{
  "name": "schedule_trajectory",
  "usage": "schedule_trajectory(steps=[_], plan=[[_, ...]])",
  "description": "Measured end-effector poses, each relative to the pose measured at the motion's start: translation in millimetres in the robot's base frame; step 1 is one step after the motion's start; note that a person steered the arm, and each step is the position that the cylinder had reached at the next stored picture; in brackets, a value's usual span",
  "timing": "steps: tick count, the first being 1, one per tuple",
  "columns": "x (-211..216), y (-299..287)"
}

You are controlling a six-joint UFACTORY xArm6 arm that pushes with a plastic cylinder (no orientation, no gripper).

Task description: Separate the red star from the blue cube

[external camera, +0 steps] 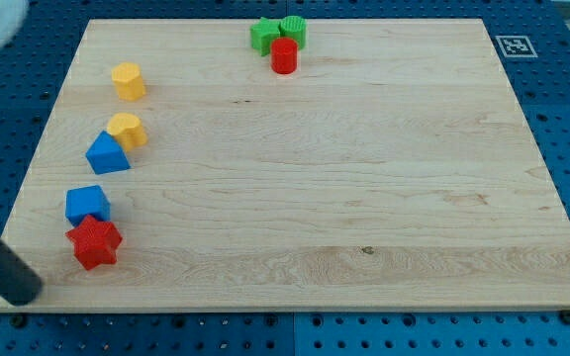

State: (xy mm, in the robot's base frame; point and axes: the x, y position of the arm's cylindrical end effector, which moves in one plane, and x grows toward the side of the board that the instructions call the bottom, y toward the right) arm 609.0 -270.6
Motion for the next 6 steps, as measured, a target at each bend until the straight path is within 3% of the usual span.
schedule_trajectory(steps=[2,5,6], plan=[[-24.0,-12.4],[-40.8,142.4],[-40.7,137.1]])
